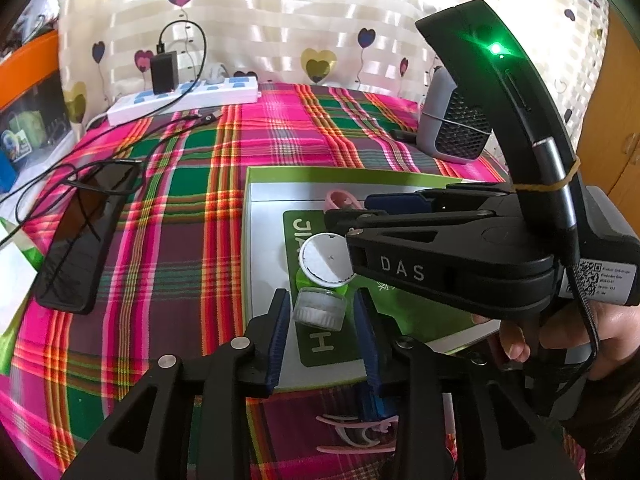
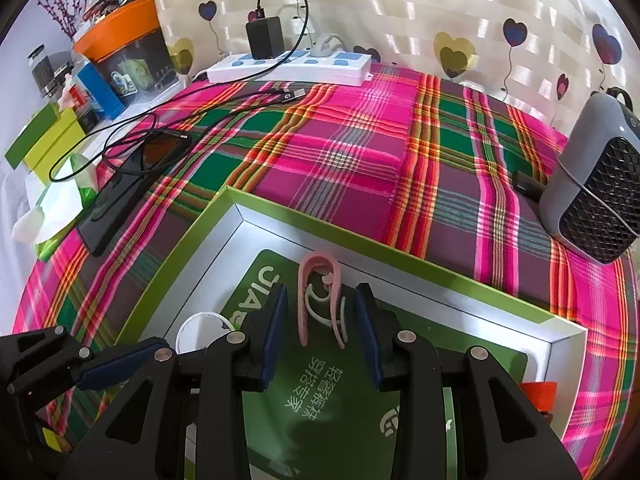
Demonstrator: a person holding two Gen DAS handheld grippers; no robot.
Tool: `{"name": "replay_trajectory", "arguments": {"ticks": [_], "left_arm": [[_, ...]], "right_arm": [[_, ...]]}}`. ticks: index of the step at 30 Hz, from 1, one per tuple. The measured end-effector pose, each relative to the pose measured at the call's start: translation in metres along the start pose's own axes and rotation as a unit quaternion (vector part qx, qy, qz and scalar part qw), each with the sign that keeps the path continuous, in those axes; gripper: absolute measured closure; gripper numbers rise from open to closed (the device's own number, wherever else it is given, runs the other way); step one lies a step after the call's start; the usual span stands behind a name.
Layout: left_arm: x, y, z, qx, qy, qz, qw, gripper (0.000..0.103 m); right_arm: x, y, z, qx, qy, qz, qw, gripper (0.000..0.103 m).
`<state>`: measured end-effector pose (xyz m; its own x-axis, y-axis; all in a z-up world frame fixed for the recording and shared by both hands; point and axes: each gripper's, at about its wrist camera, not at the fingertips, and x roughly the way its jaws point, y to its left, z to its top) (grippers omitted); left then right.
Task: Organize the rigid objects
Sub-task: 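Carry the white spool with the left tool while the right tool carries the pink clip into the box, then release the white spool in the box with the left tool while the right tool drops the pink clip inside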
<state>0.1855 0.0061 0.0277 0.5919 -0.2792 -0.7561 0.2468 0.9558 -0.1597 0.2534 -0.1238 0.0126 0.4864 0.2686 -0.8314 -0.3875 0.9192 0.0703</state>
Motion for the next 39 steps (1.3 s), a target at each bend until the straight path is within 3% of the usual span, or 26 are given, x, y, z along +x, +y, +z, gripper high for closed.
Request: {"name": "replay_trajectory", "arguments": {"ticks": [19,30,39], "left_arm": [[-0.034,-0.009,-0.014,-0.006,-0.025,0.001,0.9997,0.067],[-0.059,-0.011,-0.032,-0.01,-0.039,-0.008,0.9991,0.067],[-0.073,-0.004,-0.051,-0.027,-0.044,-0.019,0.9985,0.067]], "right_arm": [[-0.043,0.001,-0.023,0.027,-0.038,-0.004,0.999,0.066],[-0.073,0.008,-0.057,0.034,-0.061,-0.015,0.997,0.066],[-0.099,-0.001,-0.088,0.075,-0.085,-0.022,0.993,0.066]]}}
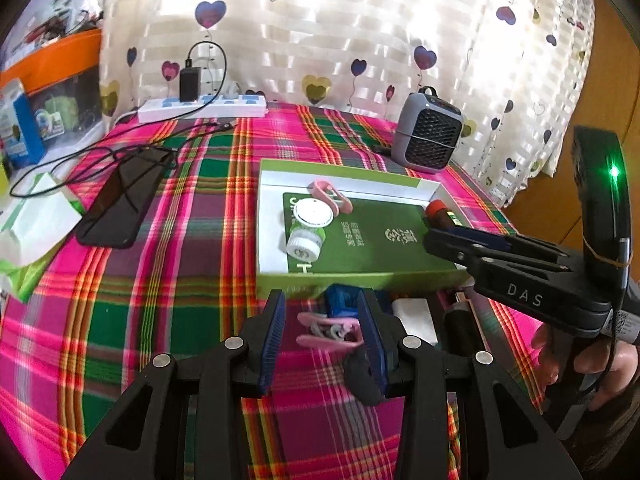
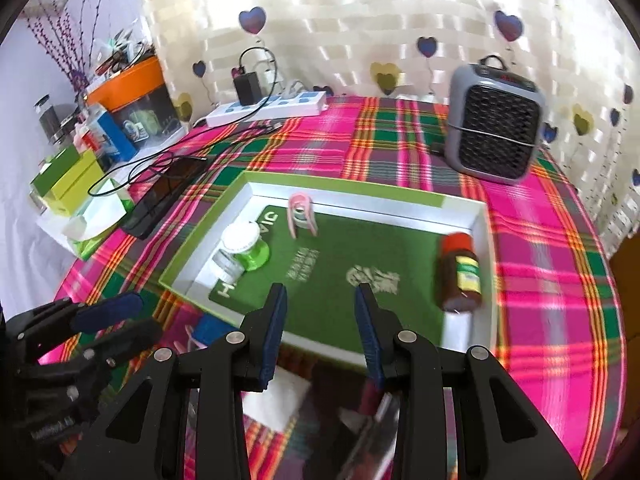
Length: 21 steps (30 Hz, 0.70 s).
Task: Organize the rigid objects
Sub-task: 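Release the white spool in the box with the left tool while the right tool drops the pink clip inside, then move the left tool toward the black disc while the right tool approaches the silver lighter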
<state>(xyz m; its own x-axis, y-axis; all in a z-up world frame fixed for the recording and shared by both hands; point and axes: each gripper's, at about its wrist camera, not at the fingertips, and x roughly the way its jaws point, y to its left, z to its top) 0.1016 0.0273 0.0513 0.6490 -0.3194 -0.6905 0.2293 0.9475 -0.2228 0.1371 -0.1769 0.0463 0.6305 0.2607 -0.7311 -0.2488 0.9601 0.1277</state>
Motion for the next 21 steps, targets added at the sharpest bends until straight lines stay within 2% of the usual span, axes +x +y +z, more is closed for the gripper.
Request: {"name": "replay_trajectory", "arguments": {"ticks": [6,13,21], "left_arm": [[-0.005,0.001,-0.012,-0.003,0.001,-0.019,0.9998,0.066],[-0.007,0.0,-0.025,-0.005,0.008,-0.034,0.9994,0.066],[-0.003,0.001,-0.036,-0.01,0.023,-0.046,0.9986,0.066]], "right_arm": [[-0.016,-0.012,-0.021,0.011,-0.009,-0.03,0.999,0.066],[-0.037,-0.017,-0.044,0.026,-0.023,-0.039,0.999,0.067],[-0.049,-0.022,-0.069,0.038,-0.02,-0.06,0.997,0.066]]}}
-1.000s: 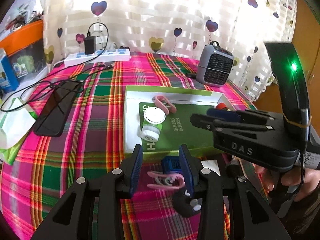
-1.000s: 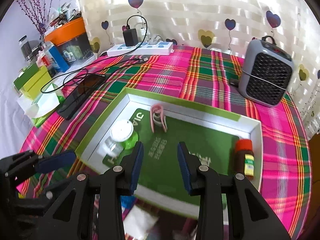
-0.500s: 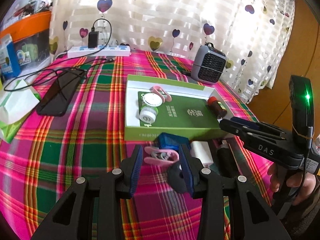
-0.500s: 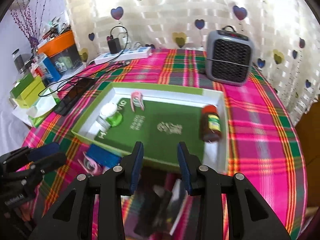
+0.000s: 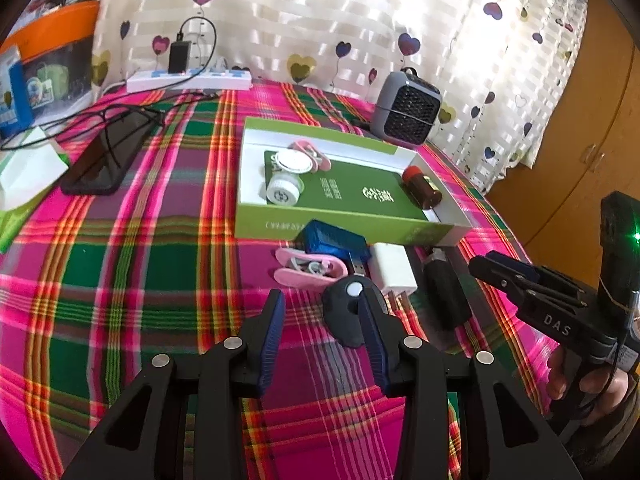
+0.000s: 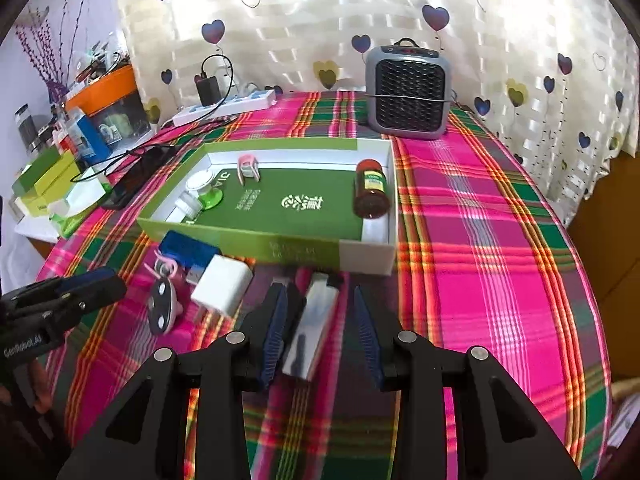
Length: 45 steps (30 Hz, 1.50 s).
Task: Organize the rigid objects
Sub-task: 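Move the left tool toward the black disc while the right tool approaches the silver lighter, then grasp the black dotted disc with the left tool while the right tool grasps the silver lighter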
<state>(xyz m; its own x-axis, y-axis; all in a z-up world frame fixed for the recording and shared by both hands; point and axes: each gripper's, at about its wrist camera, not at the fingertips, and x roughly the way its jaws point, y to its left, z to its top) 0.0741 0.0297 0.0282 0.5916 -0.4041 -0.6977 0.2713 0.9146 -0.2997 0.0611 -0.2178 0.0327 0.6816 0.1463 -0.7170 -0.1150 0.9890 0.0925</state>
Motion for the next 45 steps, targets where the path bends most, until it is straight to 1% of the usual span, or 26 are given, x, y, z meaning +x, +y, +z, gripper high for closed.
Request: {"name": "replay_trajectory", "arguments": {"ticks": [3,7,16,22,24,28,30,31,34,36,45], "left_arm": [[0.002,-0.001,-0.002,0.003,0.005,-0.005,1.0,0.066],[0.006,-0.002,-0.003,0.003,0.011,-0.009,0.9999,0.066],[0.009,-0.002,-0.005,0.003,0.015,-0.008,0.9999,0.065],[0.012,-0.002,-0.005,0.002,0.018,-0.008,0.9998,0.065],[0.013,-0.002,-0.004,0.001,0.019,-0.009,0.9998,0.065],[0.014,-0.004,-0.003,0.001,0.023,-0.009,0.9997,0.065],[0.016,-0.005,-0.003,0.002,0.025,-0.009,0.9997,0.065],[0.016,-0.006,-0.003,0.003,0.026,-0.009,0.9996,0.065],[0.02,-0.009,-0.003,0.005,0.031,-0.01,0.9995,0.064],[0.023,-0.009,-0.003,0.004,0.035,-0.011,0.9993,0.062],[0.031,-0.012,-0.002,0.003,0.044,-0.007,0.999,0.061]], "right_arm": [[-0.004,-0.003,-0.006,0.008,-0.001,0.006,1.0,0.067],[0.0,-0.004,-0.012,0.008,0.009,-0.006,1.0,0.066],[0.017,0.001,-0.017,0.006,0.031,0.01,0.999,0.066],[0.025,0.001,-0.015,0.006,0.041,0.003,0.999,0.066],[0.028,0.003,-0.015,-0.002,0.044,-0.003,0.999,0.066],[0.031,0.009,-0.014,-0.028,0.045,-0.029,0.998,0.066],[0.031,0.01,-0.014,-0.035,0.044,-0.044,0.997,0.055],[0.031,0.008,-0.014,-0.032,0.044,-0.05,0.997,0.054],[0.029,-0.003,-0.015,-0.011,0.045,-0.042,0.998,0.053],[0.027,-0.007,-0.016,-0.007,0.045,-0.049,0.998,0.053],[0.026,-0.014,-0.015,0.003,0.042,-0.037,0.998,0.053]]}}
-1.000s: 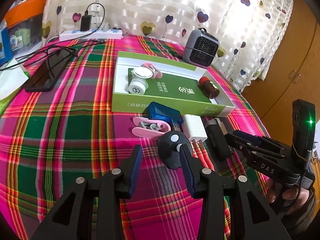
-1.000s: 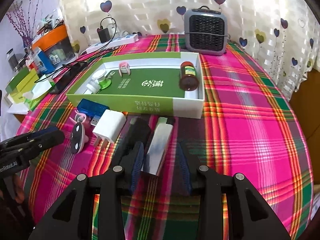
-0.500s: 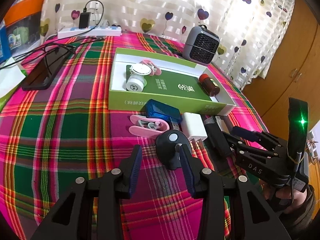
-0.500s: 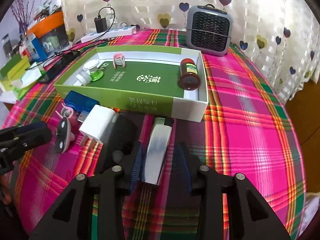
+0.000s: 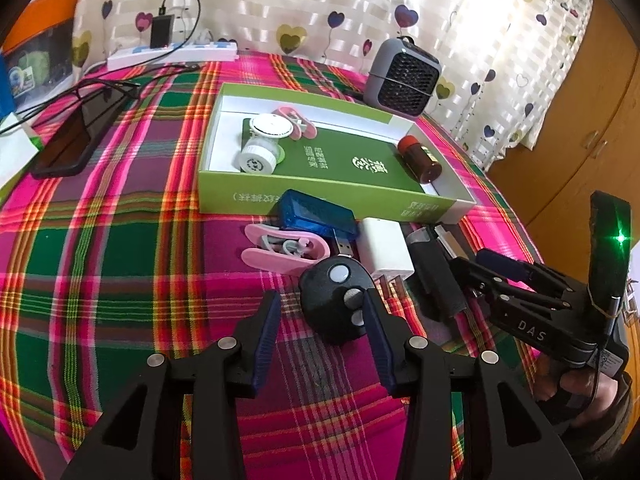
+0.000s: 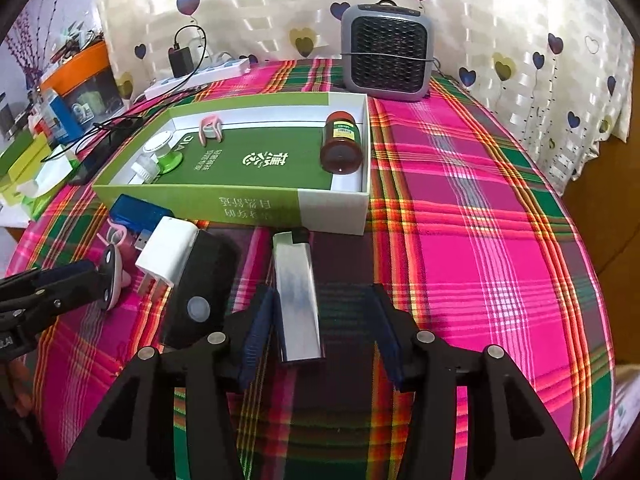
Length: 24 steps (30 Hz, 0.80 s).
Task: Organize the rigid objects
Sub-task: 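Grasp the black dotted disc with the left tool while the right tool grasps the silver lighter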
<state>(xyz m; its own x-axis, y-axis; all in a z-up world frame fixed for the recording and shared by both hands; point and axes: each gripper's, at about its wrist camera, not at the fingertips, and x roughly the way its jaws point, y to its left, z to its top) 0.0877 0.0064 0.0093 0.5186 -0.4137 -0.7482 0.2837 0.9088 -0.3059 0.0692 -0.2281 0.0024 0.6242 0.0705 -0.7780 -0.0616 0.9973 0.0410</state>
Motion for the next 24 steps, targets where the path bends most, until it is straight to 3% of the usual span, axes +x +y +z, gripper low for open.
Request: {"name": "replay_trajectory", "arguments": {"ticks": [4,17,21,24], "left_arm": [[0.0032,-0.0036,0.0016,0.003,0.001,0.002,1.0,0.061],[0.0081,-0.0046,0.0065,-0.013,-0.003,-0.004,0.9999,0.062],[0.0093,-0.0031,0.0061,-0.019,-0.002,-0.012,0.9997,0.071],[0.0092,-0.0038,0.0055,-0.018,-0.003,-0.01,0.9998,0.071]], "right_arm": [[0.0001,-0.0021,0.0005,0.003,-0.001,0.007,1.0,0.053],[0.0005,-0.0055,0.0013,0.002,-0.004,0.024,1.0,0.073],[0.0008,-0.0061,0.0014,0.004,-0.004,0.028,1.0,0.074],[0.0004,-0.0065,0.0009,0.004,-0.005,0.03,1.0,0.075]]}}
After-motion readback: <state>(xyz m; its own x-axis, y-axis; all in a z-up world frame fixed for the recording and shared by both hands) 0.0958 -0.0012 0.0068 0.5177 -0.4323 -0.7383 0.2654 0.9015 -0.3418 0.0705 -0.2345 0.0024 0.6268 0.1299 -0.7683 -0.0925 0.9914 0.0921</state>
